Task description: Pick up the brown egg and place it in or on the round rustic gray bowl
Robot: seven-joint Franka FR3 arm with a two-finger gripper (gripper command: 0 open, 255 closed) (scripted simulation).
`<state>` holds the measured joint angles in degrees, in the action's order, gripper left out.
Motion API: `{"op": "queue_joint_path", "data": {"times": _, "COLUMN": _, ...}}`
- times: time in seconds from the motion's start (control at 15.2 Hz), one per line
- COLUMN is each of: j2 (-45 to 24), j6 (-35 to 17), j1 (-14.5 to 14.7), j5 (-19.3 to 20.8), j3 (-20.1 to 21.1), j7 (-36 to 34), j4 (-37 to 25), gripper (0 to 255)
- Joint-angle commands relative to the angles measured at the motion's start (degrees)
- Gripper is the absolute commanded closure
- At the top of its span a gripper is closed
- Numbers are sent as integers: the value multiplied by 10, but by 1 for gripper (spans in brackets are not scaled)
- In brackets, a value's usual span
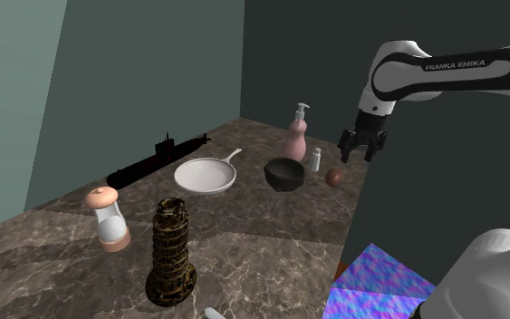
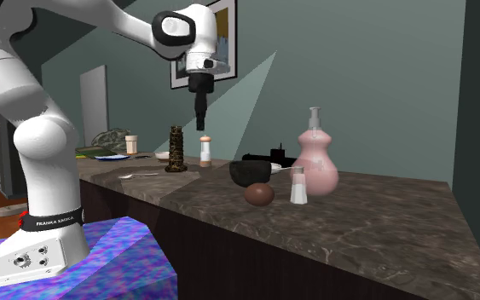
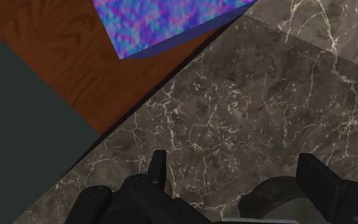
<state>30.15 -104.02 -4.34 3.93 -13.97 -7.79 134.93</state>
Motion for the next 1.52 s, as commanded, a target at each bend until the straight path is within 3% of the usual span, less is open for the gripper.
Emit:
{"op": "queue_joint_path", "data": {"times": 0.0, "j2": -33, "j6": -32, "j1": -3, "j5": -12, "j3": -19, "j7": 5, "j4": -7, "gripper": 0}}
{"op": "queue_joint_path", "data": {"times": 0.46, "j2": -169, "j6": -123, "j1": -9, "j5": -87, "j3": -91, "j7": 51, "j4": -54, "gripper": 0}}
{"op": "queue_joint_path", "data": {"times": 0.86, "j2": -302, "j6": -169, "j1": -20, "j5": -199, "j3": -138, "j7": 117, "j4": -119, "gripper": 0}}
{"op": "queue_joint_path", "data": {"times": 1.12, "j2": -397, "j6": -177, "j1": -46, "j5": -288, "j3": -150, "j7": 164, "j4": -176, "gripper": 0}}
{"op": "queue_joint_path", "data": {"times": 1.45, "j2": -424, "j6": -202, "j1": -50, "j5": -315, "j3": -142, "j7": 179, "j4": -172, "gripper": 0}}
